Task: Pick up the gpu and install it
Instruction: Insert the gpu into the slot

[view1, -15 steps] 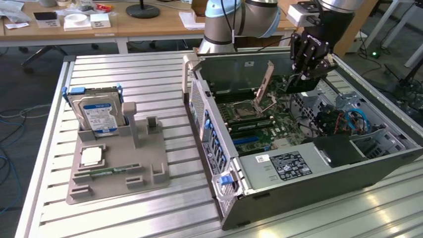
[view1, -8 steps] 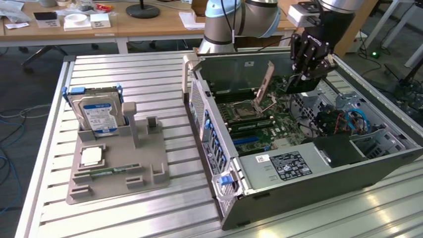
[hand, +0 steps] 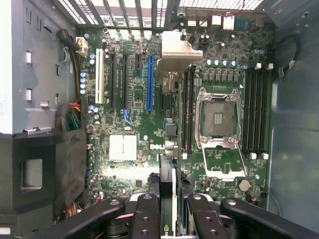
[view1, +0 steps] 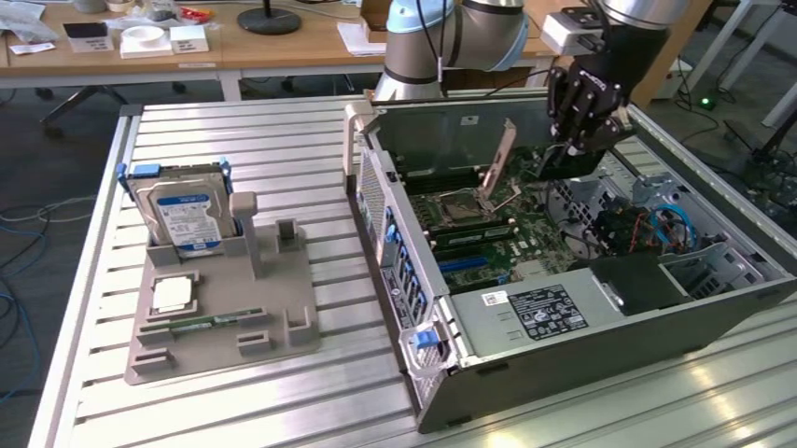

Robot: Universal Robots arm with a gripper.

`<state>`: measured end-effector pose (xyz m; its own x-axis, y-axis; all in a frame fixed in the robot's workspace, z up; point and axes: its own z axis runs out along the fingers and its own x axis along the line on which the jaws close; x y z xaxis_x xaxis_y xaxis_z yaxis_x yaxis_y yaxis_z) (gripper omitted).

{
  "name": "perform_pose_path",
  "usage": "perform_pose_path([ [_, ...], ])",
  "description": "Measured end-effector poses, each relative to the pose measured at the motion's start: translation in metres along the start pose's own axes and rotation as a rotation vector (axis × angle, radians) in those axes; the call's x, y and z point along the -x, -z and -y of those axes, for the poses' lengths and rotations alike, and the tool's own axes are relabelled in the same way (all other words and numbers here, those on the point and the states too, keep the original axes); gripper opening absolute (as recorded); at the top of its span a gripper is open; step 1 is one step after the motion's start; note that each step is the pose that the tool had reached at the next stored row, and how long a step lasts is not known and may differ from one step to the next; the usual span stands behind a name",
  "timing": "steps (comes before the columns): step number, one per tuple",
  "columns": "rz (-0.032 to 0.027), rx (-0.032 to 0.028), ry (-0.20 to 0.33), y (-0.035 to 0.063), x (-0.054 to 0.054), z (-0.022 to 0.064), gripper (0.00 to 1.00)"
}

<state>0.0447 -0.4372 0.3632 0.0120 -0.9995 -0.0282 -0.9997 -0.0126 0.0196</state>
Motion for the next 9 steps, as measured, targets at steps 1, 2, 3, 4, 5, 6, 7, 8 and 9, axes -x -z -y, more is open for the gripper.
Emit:
perform_pose_path([
  [1,0.0000,0.0000,-0.001,-0.0004,0.000,-0.0015,0.26],
  [2,0.0001,0.0000,-0.001,-0.0008,-0.001,-0.0031,0.26],
  [3,-0.0002,0.0000,-0.001,-0.0012,-0.002,-0.0050,0.26],
  [4,0.0000,0.0000,-0.002,-0.0021,-0.002,-0.0067,0.26],
  [5,0.0001,0.0000,-0.002,-0.0034,-0.002,-0.0081,0.26],
  [6,0.0001,0.0000,-0.002,-0.0051,-0.003,-0.0094,0.26],
  [7,0.0000,0.0000,-0.002,-0.0069,-0.003,-0.0107,0.26],
  [8,0.0000,0.0000,-0.003,-0.0087,-0.003,-0.0119,0.26],
  [9,0.0000,0.0000,-0.003,-0.0106,-0.003,-0.0133,0.26],
])
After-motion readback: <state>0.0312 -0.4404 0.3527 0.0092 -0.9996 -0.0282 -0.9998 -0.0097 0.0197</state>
